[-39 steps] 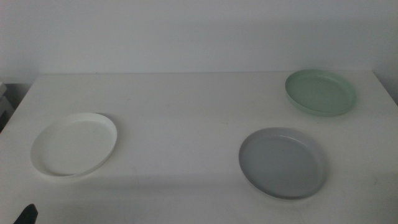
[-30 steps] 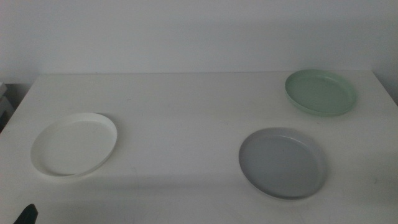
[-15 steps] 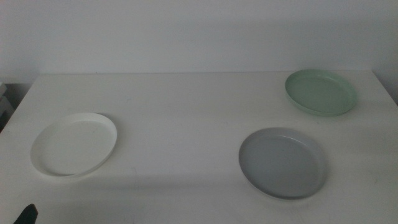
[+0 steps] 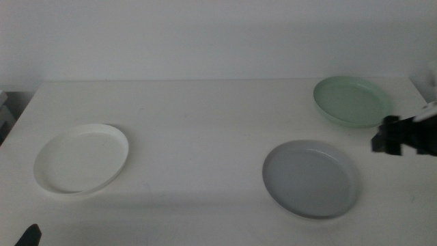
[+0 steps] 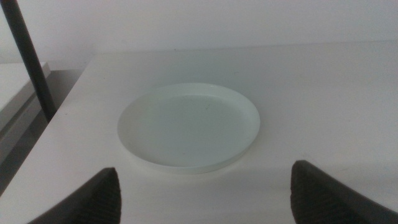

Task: Stack the three bowls on top of each other.

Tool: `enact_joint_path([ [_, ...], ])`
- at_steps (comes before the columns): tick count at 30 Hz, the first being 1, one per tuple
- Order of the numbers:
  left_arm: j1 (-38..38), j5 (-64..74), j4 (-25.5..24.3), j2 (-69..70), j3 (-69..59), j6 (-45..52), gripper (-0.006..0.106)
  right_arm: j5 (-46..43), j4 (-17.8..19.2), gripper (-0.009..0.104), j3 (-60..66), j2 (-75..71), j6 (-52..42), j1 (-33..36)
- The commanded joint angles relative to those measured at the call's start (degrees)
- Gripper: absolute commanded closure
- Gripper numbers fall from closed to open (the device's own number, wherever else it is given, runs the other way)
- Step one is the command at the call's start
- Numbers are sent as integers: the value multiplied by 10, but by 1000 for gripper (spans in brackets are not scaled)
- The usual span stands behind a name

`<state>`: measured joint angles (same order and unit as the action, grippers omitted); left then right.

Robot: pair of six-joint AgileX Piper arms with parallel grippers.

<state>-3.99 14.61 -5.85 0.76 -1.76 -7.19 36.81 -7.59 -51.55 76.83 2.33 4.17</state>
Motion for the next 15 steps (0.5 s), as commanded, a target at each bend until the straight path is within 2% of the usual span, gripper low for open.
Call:
enact_joint_path([
  [1, 0, -45, 5, 8, 3, -5, -2, -21, -2, 24, -35, 39, -1, 3],
  [9, 0, -45, 5, 8, 3, -5, -2, -51, -12, 28, -56, 162, -1, 22],
  [15, 0, -45, 5, 8, 3, -5, -2, -80, -13, 41, -56, 213, -1, 33],
])
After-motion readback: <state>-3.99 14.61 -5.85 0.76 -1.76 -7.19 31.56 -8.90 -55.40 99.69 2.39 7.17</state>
